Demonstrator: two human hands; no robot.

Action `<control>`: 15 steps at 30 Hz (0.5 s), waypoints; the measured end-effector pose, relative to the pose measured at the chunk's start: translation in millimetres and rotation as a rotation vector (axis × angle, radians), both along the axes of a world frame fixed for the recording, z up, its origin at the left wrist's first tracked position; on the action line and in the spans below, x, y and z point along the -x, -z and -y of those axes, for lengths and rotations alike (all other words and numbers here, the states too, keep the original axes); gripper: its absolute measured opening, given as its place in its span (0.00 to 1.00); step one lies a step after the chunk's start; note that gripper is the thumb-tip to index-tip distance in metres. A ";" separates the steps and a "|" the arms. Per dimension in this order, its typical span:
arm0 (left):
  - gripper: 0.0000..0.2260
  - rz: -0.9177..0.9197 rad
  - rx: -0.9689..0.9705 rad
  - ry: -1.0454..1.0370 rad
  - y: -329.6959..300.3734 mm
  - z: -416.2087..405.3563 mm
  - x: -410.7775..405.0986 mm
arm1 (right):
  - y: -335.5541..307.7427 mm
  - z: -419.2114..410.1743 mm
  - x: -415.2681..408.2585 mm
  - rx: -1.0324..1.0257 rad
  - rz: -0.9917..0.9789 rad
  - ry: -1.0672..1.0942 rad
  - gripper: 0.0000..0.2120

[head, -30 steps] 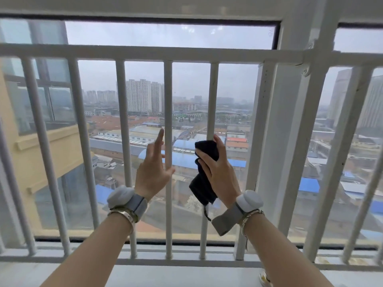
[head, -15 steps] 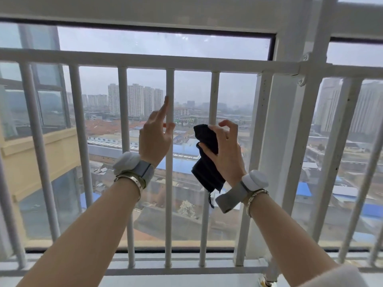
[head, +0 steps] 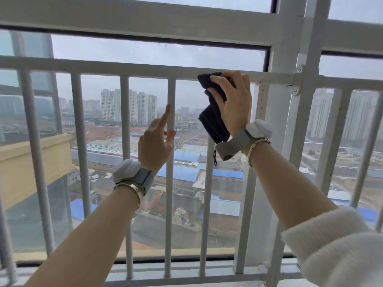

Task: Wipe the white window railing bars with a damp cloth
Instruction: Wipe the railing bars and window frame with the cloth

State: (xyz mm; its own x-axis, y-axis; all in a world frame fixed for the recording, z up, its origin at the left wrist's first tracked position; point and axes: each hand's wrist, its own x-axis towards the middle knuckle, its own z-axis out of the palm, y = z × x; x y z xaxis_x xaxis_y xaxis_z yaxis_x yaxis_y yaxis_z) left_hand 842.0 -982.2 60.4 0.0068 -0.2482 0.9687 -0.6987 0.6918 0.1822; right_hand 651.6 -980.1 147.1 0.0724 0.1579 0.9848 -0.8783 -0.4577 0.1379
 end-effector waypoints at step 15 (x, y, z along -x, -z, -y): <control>0.29 0.006 -0.048 0.071 5.5 7.9 0.1 | 9.3 -5.3 -15.4 -0.160 0.066 0.008 0.09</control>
State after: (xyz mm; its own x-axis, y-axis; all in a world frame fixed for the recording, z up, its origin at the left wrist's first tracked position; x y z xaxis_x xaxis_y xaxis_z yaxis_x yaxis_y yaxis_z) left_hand 841.9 -990.0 54.9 -0.0183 -0.2937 0.9557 -0.6498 0.7300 0.2119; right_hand 667.0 -974.8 137.8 0.0071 -0.0017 1.0000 -0.8866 -0.4625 0.0055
